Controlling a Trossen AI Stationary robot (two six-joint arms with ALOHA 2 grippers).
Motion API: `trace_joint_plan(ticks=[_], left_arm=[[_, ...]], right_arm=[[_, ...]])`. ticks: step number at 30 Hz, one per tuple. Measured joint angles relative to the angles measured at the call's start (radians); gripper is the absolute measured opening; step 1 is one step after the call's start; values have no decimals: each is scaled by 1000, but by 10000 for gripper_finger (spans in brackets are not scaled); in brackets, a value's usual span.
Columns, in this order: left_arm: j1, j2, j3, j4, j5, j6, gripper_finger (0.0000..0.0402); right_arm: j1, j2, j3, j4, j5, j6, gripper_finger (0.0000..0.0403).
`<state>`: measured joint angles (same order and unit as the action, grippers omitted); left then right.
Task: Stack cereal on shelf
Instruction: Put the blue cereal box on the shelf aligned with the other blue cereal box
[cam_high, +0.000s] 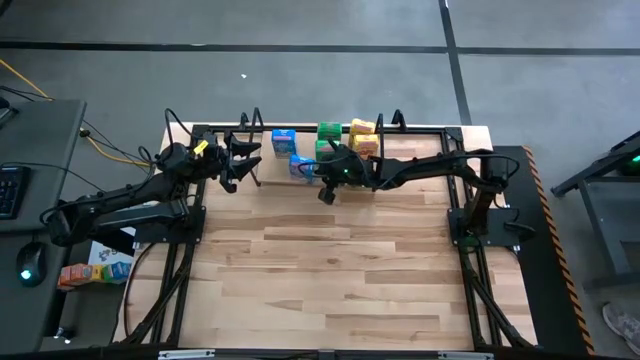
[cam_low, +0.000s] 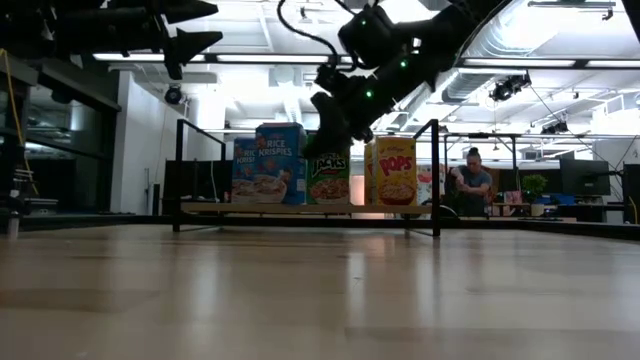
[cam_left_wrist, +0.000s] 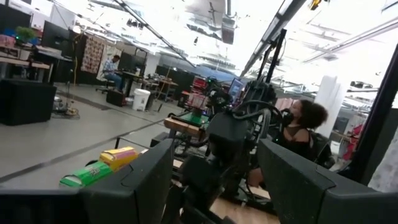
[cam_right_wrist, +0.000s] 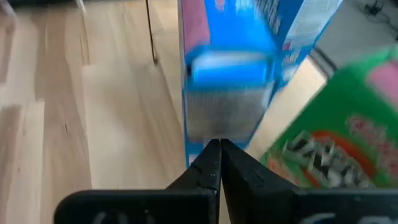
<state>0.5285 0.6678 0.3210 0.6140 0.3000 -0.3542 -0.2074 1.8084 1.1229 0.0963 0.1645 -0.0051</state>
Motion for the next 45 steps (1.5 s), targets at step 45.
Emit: trace_joint_plan(ticks=[45], left_arm=[[0, 0, 0, -22, -43, 16, 225]], right_arm=[[-8, 10, 38, 124, 37, -31, 0]])
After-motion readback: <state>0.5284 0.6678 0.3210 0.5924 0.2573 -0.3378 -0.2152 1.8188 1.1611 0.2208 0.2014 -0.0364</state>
